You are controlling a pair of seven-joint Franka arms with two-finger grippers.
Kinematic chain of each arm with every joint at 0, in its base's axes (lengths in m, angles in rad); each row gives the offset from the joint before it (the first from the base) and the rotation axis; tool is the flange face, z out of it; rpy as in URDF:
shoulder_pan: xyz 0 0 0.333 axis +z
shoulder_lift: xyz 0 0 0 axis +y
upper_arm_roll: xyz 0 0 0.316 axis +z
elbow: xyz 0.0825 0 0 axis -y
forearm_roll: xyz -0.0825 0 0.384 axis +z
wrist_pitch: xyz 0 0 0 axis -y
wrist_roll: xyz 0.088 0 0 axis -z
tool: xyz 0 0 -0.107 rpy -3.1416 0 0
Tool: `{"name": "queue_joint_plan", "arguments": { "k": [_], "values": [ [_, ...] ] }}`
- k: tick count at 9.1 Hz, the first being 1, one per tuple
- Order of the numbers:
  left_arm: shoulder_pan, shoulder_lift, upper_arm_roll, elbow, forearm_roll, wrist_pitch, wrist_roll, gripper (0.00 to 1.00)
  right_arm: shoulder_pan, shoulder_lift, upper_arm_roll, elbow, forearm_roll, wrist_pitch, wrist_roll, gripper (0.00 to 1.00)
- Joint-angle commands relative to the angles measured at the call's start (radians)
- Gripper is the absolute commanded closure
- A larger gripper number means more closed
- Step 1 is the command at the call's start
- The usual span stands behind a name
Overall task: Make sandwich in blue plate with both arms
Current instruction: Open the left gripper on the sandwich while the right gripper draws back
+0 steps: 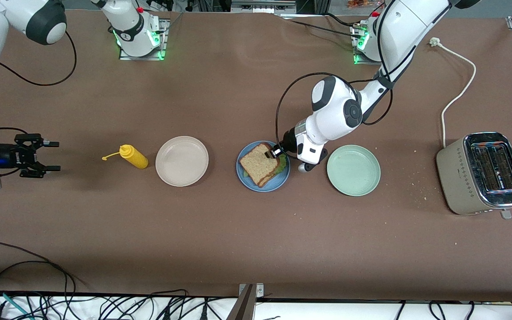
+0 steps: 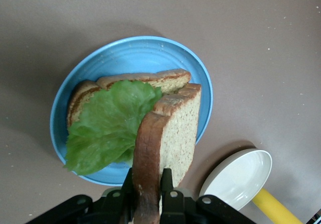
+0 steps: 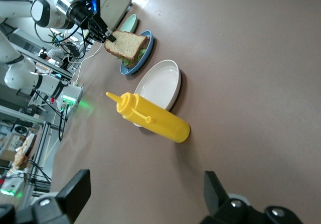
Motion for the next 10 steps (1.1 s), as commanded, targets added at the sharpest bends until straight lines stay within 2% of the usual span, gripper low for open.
{"name": "queue_joint_plan", "arguments": {
  "k": [1,2,3,4,5,6,8,10],
  "values": [
    [-0.003,-0.014,0.006,-0.035,-0.014,0.003,0.002,0.69,0.010,-0.030,-0.031,0.036,-0.048,-0.043,0.188,0.00],
    [-0.003,-0.013,0.007,-0.035,-0.014,0.002,0.003,0.59,0.045,-0.042,-0.054,0.036,-0.060,-0.044,0.226,0.00],
    [-0.004,-0.013,0.015,-0.037,-0.013,-0.016,0.010,0.43,0.071,-0.042,-0.093,0.036,-0.059,-0.052,0.263,0.00],
    [-0.006,-0.013,0.021,-0.037,0.018,-0.048,0.011,0.15,0.086,-0.062,-0.092,0.036,-0.065,-0.053,0.321,0.00],
    [-0.004,-0.014,0.024,-0.037,0.079,-0.064,0.004,0.00,0.105,-0.120,-0.079,0.027,-0.150,-0.038,0.431,0.00],
    [-0.001,-0.016,0.025,-0.037,0.086,-0.087,0.005,0.00,0.105,-0.189,-0.025,0.016,-0.236,0.013,0.526,0.00],
    [0.005,-0.033,0.033,-0.035,0.111,-0.185,0.005,0.00,0.099,-0.353,0.123,-0.079,-0.485,0.156,0.721,0.00],
    [0.037,-0.085,0.039,-0.031,0.214,-0.317,0.005,0.00,0.096,-0.485,0.219,-0.179,-0.650,0.247,0.939,0.00]
  ]
}}
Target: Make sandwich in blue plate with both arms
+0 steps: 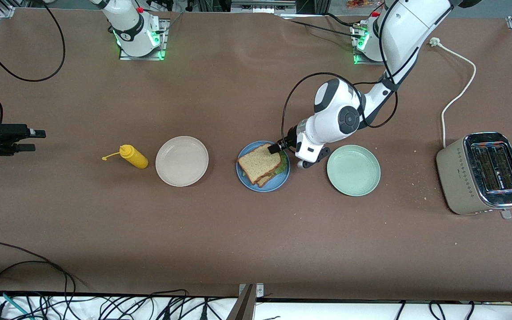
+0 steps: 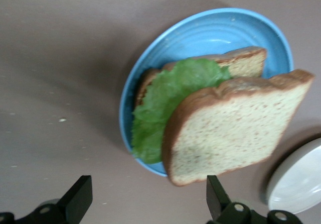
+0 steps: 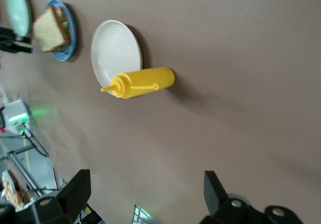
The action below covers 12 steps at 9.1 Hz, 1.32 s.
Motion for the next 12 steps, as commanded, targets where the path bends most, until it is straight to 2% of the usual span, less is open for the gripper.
{"name": "queue_joint_plan", "arguments": {
  "k": [1,4,5,7,9,10,12],
  "values": [
    [0.064,-0.102,0.010,0.001,0.129,-0.191,0.002,0.00,-0.005,-0.221,0.155,-0.193,-0.247,0.147,0.254,0.00],
    [0.201,-0.174,0.004,0.010,0.334,-0.344,0.025,0.00,-0.008,-0.425,0.371,-0.348,-0.593,0.285,0.643,0.00],
    [0.236,-0.197,0.004,0.012,0.391,-0.381,0.078,0.00,-0.011,-0.474,0.440,-0.386,-0.661,0.314,0.777,0.00],
    [0.316,-0.251,0.006,0.012,0.428,-0.408,0.219,0.00,-0.013,-0.542,0.495,-0.410,-0.675,0.423,0.882,0.00],
    [0.405,-0.318,0.004,0.050,0.428,-0.470,0.362,0.00,-0.045,-0.591,0.499,-0.410,-0.640,0.466,0.867,0.00],
    [0.432,-0.332,0.006,0.108,0.428,-0.539,0.425,0.00,-0.054,-0.641,0.526,-0.408,-0.610,0.433,0.864,0.00],
    [0.453,-0.334,0.009,0.270,0.428,-0.714,0.520,0.00,-0.092,-0.624,0.581,-0.393,-0.606,0.359,0.864,0.00]
  ]
}}
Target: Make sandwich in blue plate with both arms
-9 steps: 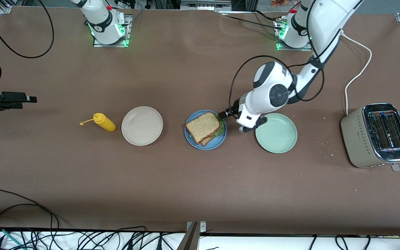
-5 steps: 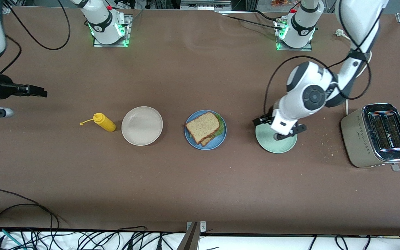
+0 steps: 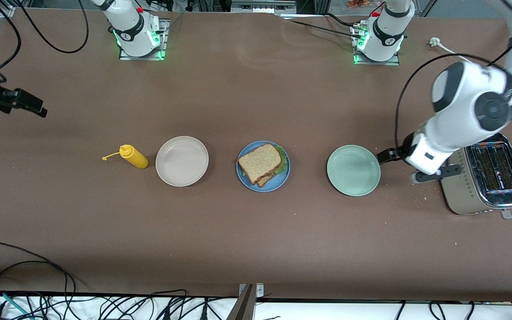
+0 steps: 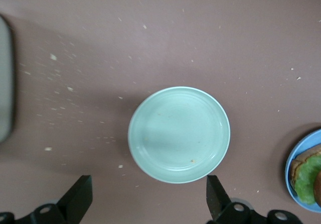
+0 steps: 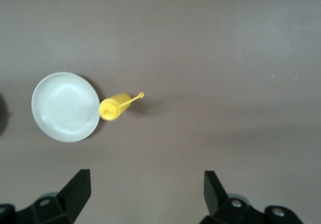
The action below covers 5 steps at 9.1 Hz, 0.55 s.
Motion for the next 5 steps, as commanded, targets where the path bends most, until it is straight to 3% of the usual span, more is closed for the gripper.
{"name": "queue_joint_plan", "arguments": {
  "k": [1,5],
  "values": [
    [0.027,-0.014,-0.005,0.205,0.021,-0.220,0.121,0.00,-0.054,0.000,0.079,-0.028,0.014,-0.026,-0.003,0.00],
    [0.028,-0.014,-0.005,0.388,0.021,-0.367,0.123,0.00,-0.051,-0.003,0.083,-0.008,0.008,-0.043,0.007,0.00]
  ]
}}
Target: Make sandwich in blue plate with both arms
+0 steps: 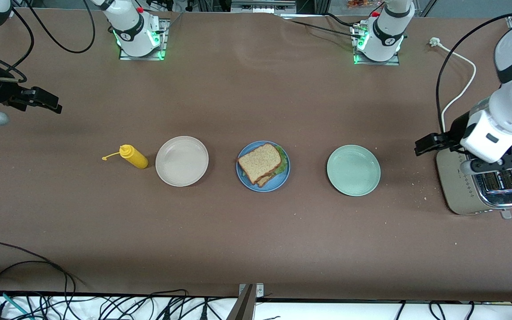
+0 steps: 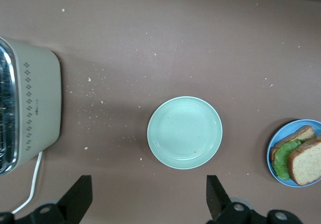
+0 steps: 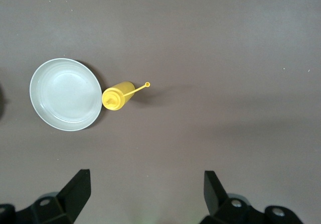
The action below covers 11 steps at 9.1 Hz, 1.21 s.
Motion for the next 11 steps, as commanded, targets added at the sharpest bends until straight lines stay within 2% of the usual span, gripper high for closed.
{"name": "queue_joint_plan", "arguments": {
  "k": [1,5,10,11],
  "values": [
    [0.013,0.008,-0.006,0.115,0.019,-0.112,0.028,0.00,-0.024,-0.014,0.012,0.014,0.011,-0.023,0.012,0.00],
    [0.059,0.003,-0.009,0.120,0.016,-0.116,0.080,0.00,-0.024,-0.013,0.012,0.017,0.002,-0.014,0.012,0.00],
    [0.068,-0.001,-0.006,0.117,0.007,-0.119,0.081,0.00,-0.020,-0.014,0.015,0.020,0.000,-0.011,0.014,0.00],
    [0.052,-0.001,0.012,0.119,0.007,-0.119,0.092,0.00,-0.020,-0.014,0.015,0.020,0.000,-0.011,0.014,0.00]
  ]
}}
